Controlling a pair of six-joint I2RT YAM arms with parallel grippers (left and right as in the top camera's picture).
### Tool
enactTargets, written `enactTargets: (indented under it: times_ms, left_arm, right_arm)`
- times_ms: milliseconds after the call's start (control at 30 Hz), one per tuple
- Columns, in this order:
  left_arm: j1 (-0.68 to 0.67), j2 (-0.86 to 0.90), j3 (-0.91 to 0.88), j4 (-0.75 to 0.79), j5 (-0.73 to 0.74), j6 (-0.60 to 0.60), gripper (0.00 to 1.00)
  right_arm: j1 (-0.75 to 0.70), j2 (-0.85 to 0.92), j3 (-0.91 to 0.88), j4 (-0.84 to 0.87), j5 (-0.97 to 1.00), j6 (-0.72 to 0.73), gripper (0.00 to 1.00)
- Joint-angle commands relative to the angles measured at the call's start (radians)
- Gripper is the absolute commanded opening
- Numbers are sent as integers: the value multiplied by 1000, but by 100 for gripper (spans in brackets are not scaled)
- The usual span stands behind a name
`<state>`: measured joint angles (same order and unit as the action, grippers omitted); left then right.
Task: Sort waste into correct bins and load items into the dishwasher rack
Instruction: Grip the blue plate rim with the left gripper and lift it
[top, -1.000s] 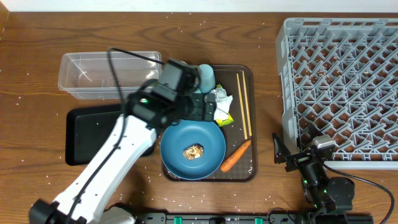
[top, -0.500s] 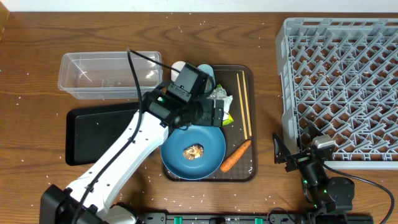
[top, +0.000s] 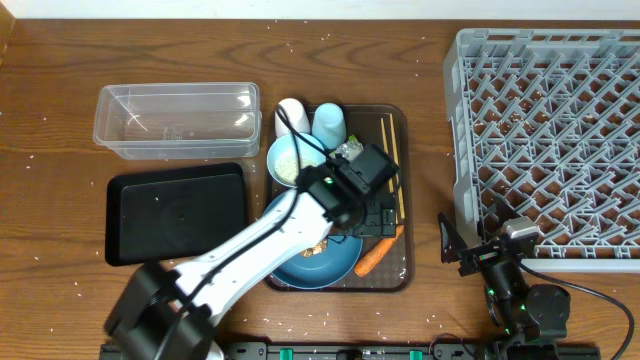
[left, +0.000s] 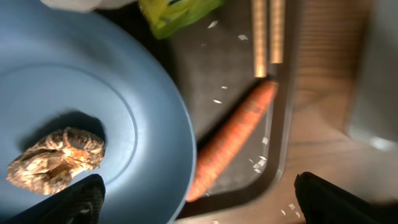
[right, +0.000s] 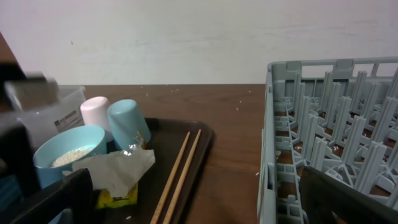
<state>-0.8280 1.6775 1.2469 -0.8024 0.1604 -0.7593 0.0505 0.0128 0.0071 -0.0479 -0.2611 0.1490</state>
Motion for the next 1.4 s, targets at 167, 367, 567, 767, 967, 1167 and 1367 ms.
enactTargets:
  times_ms: [167,367,567,767,967,1167,1367]
  left_arm:
    - [1,103,0,4,-151,-65,87]
    - [-1,168,0,63,-240,-73,77]
    - [-13,234,0,87,-238,-73,75]
    - [-13,238,0,85,-241,-73,50]
    - [-13,235,1,35,-240,-73,24]
    - [-13,220,23,-28,-240,-73,6]
    - [-13,157,26,-27,-240,-69,6]
  right_arm:
    - [9,-4,-2,-5,3,-8,99]
    - [9,-4,-2,-4,3,-8,99]
    - [9,-4,-2,-5,3,-8,99]
    - [9,-4,-2,-5,3,-8,99]
    - [9,-4,-2,-5,3,-8,99]
    - [9,-4,-2,-5,3,-8,99]
    - [9,-4,-2,-5,3,-8,99]
